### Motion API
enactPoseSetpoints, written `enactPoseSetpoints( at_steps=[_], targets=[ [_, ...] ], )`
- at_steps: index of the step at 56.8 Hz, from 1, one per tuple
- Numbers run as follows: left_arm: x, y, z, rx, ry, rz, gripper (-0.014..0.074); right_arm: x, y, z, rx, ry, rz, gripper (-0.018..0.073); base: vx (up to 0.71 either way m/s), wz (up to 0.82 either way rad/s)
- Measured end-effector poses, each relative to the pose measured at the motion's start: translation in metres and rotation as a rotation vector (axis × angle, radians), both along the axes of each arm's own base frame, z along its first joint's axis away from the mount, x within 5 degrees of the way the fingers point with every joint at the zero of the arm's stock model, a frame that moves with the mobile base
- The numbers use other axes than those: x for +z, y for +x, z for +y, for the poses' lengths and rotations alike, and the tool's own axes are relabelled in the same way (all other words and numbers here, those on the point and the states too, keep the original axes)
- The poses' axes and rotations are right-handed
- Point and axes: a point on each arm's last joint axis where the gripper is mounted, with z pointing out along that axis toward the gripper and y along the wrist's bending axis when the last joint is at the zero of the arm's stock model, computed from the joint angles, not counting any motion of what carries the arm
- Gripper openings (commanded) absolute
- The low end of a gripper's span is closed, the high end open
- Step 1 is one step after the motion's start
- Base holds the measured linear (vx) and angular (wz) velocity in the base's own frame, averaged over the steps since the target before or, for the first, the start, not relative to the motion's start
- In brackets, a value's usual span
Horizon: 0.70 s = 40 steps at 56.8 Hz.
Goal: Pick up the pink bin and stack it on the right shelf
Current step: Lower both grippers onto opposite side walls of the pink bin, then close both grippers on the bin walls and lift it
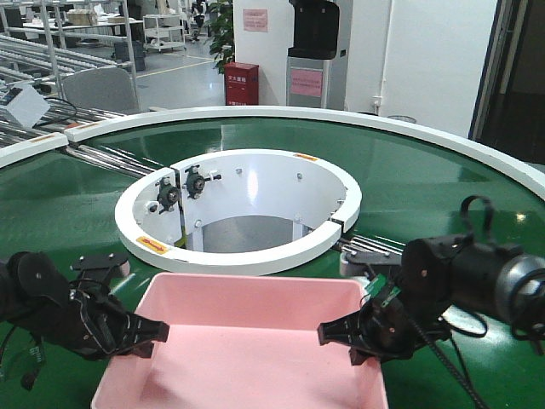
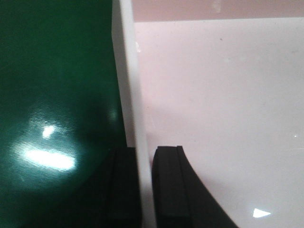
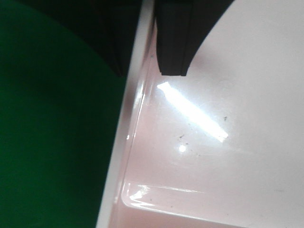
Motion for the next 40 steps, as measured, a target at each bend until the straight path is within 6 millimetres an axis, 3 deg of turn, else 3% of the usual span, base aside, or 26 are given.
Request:
enactPoseSetpoints(
  at_steps=[11, 26, 33, 40],
  targets=[
    [0.046, -0.018, -0.008, -0.026, -0.028, -0.112, -0.0001, 0.055, -0.02, -0.01, 0.011, -0.013, -0.119, -0.001, 0.0, 0.0],
    [0.114, -0.057, -0.007, -0.049, -0.079, -0.273, -0.0001, 0.127, -0.066, -0.025, 0.004, 0.017, -0.263, -0.001, 0.0, 0.0],
    [0.14, -0.076, -0.003, -0.055, -0.098, -0.338, -0.0001, 0.142, -0.078, -0.027, 0.0, 0.048, -0.303, -0.001, 0.0, 0.0],
    [0.148, -0.086, -0.001, -0.072, -0.092, -0.338, -0.0001, 0.147, -0.083, -0.027, -0.003, 0.079, -0.299, -0.0008, 0.0, 0.0]
  ],
)
